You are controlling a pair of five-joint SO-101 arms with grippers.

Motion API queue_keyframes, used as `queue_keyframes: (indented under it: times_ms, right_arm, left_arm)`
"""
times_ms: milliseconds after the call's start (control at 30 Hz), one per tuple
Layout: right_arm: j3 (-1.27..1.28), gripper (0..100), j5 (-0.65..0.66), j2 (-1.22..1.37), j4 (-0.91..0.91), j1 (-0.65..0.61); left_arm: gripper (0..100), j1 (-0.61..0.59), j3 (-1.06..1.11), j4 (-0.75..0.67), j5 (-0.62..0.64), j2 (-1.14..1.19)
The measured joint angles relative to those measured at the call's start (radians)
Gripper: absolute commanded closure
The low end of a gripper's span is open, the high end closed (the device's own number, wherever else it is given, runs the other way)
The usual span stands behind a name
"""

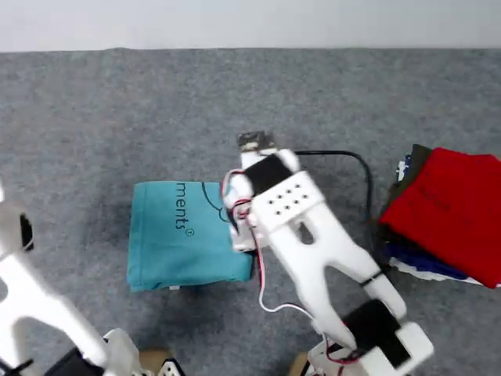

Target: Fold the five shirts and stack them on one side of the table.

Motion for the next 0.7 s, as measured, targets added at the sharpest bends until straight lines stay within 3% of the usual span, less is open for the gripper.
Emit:
queue_keyframes:
  times_ms: [233,700]
  right_arm:
    - [0.0,54.7,-0.087,0.132,-0.167,-0.06]
    - [0.0,53.8,-0.161,0.35,-0.382,-0.16]
  left_arm:
    - [99,-0.06,0.026,0.0,-0.005,-0.037]
    - [99,-0.064,0.029,0.0,-0.005,-0.038]
